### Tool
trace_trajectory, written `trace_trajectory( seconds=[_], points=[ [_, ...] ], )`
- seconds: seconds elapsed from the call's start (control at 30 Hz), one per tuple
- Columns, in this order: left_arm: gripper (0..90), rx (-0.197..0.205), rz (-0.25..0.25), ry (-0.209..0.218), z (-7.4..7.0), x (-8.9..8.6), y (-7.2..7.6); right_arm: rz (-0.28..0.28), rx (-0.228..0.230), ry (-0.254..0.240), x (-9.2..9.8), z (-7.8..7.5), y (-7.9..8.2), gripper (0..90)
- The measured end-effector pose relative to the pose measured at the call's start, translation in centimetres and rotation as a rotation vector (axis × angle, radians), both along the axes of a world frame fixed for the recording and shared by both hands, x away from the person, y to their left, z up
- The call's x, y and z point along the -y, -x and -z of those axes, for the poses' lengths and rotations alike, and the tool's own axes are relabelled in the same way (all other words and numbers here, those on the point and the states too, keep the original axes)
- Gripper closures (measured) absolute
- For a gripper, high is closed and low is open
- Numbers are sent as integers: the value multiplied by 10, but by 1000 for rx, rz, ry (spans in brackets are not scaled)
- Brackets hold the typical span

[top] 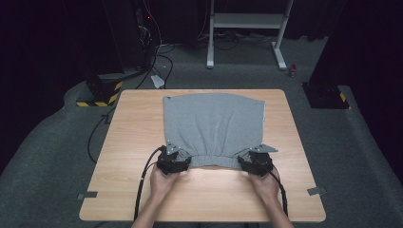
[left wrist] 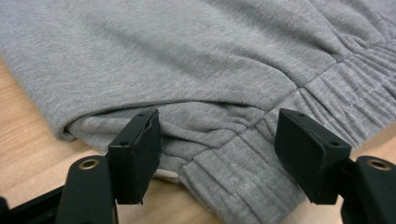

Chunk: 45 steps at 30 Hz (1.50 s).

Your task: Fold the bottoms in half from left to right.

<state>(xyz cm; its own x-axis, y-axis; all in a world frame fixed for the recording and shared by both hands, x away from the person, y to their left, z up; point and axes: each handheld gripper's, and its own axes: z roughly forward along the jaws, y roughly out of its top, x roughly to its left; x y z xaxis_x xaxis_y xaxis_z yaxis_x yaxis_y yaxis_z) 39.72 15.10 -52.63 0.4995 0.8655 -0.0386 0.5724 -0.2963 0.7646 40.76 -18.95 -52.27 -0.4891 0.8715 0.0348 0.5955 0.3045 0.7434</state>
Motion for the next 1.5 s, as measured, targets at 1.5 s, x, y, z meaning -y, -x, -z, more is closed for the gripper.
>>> trace_trajectory(
  seconds=[1.5],
  points=[
    [302,-15,41,35,1,-5,83,-45,-18,-44,5,0,79,431]
  ],
)
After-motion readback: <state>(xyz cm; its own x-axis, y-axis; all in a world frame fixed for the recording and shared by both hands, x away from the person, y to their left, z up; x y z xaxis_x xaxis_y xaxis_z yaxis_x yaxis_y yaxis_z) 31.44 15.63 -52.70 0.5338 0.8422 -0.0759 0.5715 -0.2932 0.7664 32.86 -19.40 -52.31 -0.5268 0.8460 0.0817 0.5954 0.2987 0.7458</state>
